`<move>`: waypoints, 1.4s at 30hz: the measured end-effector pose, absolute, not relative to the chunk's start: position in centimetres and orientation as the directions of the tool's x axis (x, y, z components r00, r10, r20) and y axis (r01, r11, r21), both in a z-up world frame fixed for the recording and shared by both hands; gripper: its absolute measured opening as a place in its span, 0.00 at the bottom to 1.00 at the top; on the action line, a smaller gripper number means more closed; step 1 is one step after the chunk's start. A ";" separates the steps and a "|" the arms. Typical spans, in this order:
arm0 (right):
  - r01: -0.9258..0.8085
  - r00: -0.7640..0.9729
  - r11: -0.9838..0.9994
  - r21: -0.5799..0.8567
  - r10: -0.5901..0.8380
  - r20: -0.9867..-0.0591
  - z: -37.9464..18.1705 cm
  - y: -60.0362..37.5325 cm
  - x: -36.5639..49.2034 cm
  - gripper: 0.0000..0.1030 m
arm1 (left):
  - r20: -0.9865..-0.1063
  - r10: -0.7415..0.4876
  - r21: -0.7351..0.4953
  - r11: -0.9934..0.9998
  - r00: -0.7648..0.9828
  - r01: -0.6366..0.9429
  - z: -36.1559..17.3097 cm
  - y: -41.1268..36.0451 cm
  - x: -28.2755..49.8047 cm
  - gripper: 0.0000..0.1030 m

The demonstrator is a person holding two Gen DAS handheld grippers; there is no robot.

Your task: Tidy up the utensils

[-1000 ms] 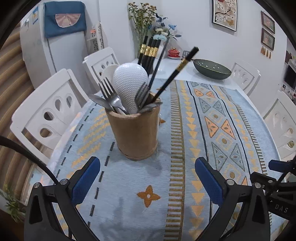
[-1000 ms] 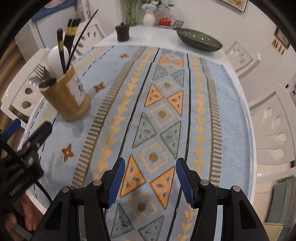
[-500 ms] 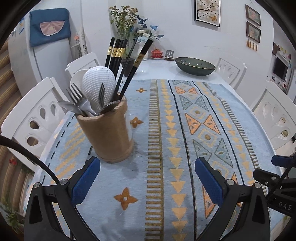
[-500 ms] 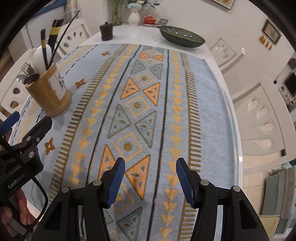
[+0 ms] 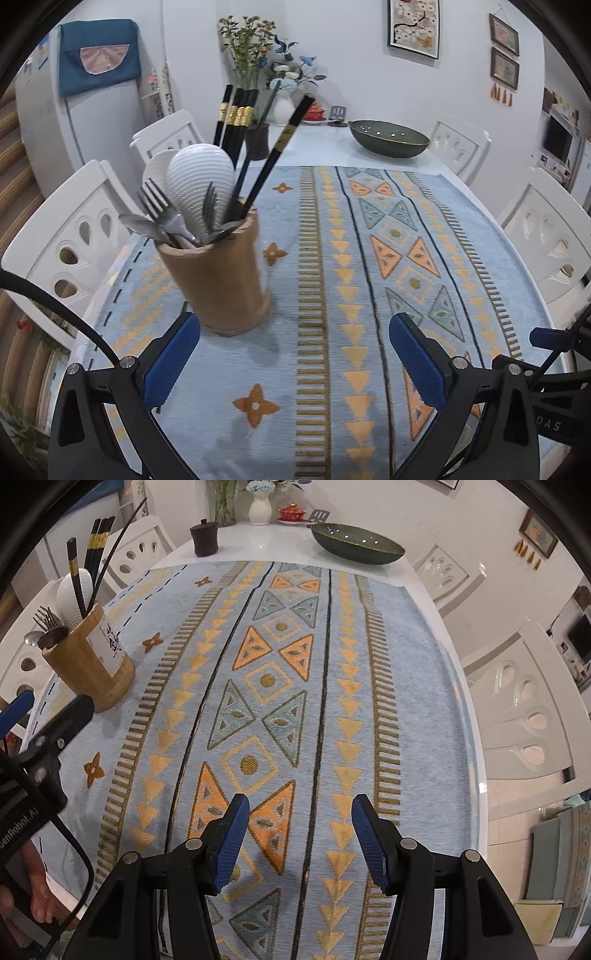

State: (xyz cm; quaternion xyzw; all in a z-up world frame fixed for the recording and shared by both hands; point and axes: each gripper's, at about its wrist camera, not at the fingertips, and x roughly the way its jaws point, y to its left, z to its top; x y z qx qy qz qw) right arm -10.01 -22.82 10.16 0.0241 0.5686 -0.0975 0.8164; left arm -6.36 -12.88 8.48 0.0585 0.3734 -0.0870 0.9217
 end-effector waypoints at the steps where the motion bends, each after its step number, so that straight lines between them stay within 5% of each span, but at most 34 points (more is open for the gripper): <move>1: 0.183 0.332 0.981 -0.070 -0.129 -0.934 10.0 -22.8 -10.0 0.54 | -0.702 -0.106 0.053 0.978 0.705 0.200 8.5 -12.9 -6.3 0.99; 9: 0.162 0.330 0.984 -0.076 -0.127 -0.935 9.7 -22.5 -9.3 0.54 | -0.672 0.054 0.248 0.956 0.739 0.156 8.7 -14.5 -6.4 0.99; 20: 0.161 0.318 0.986 -0.050 -0.100 -0.943 9.2 -22.8 -9.1 0.54 | -0.689 0.031 0.215 0.963 0.724 0.163 8.9 -14.8 -6.0 0.99; 29: 0.161 0.298 0.987 -0.027 -0.075 -0.951 8.1 -22.9 -8.8 0.54 | -0.647 0.094 0.317 0.936 0.757 0.154 7.8 -15.7 -7.2 0.99; 42: 0.209 0.402 0.977 -0.034 -0.118 -0.908 8.8 -22.1 -8.1 0.54 | -0.740 0.153 0.296 0.949 0.655 0.113 4.4 -13.0 -7.9 0.99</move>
